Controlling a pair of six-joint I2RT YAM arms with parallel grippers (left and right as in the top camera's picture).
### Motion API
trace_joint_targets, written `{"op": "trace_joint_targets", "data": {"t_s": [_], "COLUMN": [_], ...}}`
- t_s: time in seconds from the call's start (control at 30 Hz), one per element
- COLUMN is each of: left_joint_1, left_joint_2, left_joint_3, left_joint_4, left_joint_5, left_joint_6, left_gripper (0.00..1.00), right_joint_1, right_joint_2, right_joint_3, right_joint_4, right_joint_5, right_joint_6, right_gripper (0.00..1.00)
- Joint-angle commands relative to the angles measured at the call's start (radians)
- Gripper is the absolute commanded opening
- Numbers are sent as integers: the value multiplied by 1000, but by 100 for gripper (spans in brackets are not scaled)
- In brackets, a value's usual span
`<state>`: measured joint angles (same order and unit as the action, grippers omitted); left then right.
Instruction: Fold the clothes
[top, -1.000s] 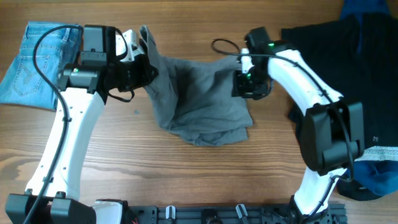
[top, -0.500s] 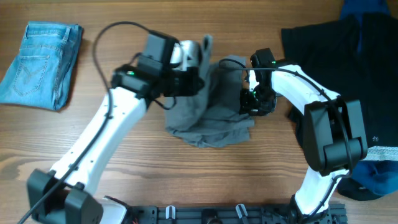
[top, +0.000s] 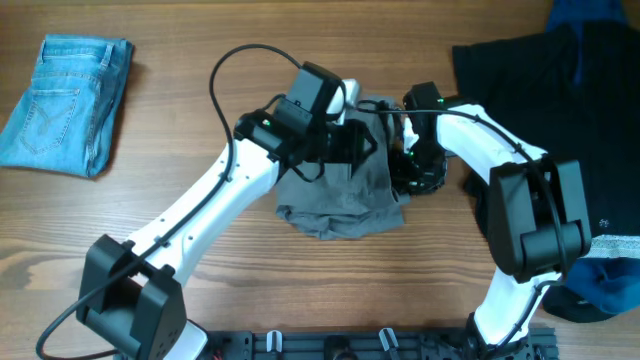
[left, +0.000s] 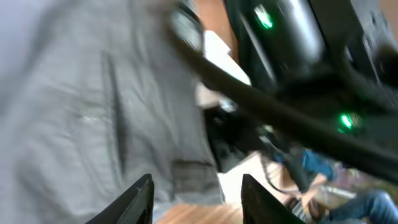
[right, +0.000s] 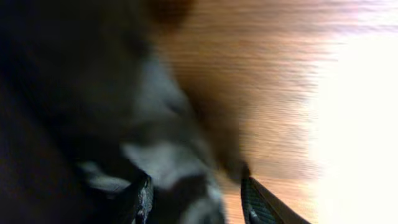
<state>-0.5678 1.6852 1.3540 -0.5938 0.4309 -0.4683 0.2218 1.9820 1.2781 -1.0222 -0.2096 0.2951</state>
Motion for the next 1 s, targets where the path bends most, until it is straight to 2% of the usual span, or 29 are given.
{"op": "trace_joint_targets", "data": {"t_s": [0.0, 0.07, 0.13, 0.23, 0.3, 0.53, 0.77, 0.97], "left_joint_1": [110, 167, 202, 235, 241, 236, 246, 246], "left_joint_2": [-7, -2, 12, 63, 119, 328, 422, 429], "left_joint_3": [14, 14, 14, 14, 14, 14, 14, 14], "left_joint_4": [33, 79, 124, 200, 239, 336, 238, -37], "left_joint_5": [-90, -186, -239, -246, -246, -238, -243, -242], "left_joint_6": [24, 24, 24, 42, 42, 42, 42, 42], "left_gripper": [44, 48, 50, 54, 56, 58, 60, 61], "right_joint_1": [-69, -103, -110, -97, -78, 37, 137, 145], "right_joint_2": [-127, -206, -259, -330, -336, -305, -246, -190], "right_joint_3": [103, 161, 186, 189, 188, 101, -124, -285], "right_joint_4": [-55, -71, -60, -10, -18, -18, 155, 245], "right_joint_5": [140, 122, 56, -176, -277, -292, -278, -256], "right_joint_6": [45, 44, 13, -124, -165, -160, -52, -29], "right_gripper": [51, 52, 58, 61, 62, 63, 67, 67]}}
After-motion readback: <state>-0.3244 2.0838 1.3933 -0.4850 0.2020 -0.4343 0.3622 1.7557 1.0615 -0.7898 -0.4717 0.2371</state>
